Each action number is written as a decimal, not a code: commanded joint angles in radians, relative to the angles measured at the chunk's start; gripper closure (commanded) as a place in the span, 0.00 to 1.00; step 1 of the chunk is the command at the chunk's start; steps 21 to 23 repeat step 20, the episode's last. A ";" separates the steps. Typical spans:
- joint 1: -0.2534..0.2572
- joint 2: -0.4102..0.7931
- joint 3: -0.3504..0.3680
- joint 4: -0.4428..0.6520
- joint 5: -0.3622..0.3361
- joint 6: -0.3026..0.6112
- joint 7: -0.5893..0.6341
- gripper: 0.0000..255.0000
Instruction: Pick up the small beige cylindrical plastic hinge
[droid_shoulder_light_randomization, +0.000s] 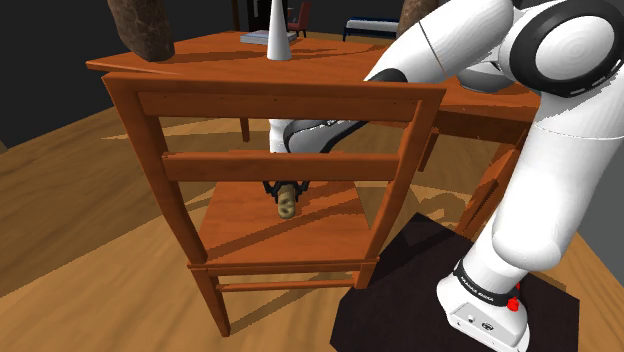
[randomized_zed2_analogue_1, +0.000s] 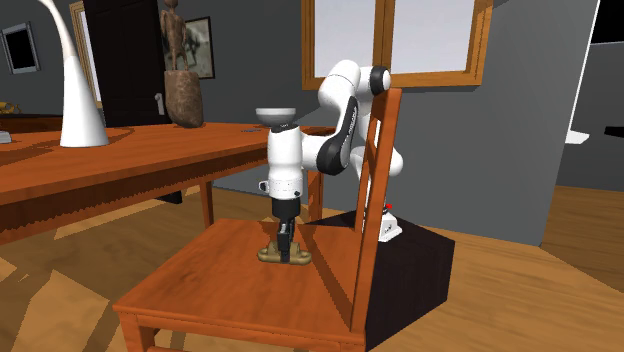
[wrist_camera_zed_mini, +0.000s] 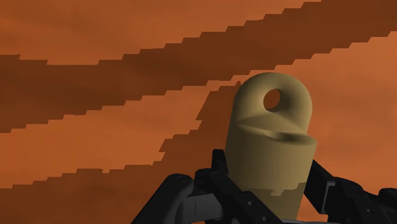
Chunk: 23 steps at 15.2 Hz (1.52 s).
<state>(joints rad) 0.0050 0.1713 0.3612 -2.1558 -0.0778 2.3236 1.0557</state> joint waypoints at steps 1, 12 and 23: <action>0.000 0.001 0.000 -0.001 0.000 0.000 0.000 1.00; -0.007 -0.070 0.007 0.044 0.037 -0.110 -0.025 1.00; -0.010 -0.110 0.008 0.085 0.056 -0.188 -0.039 1.00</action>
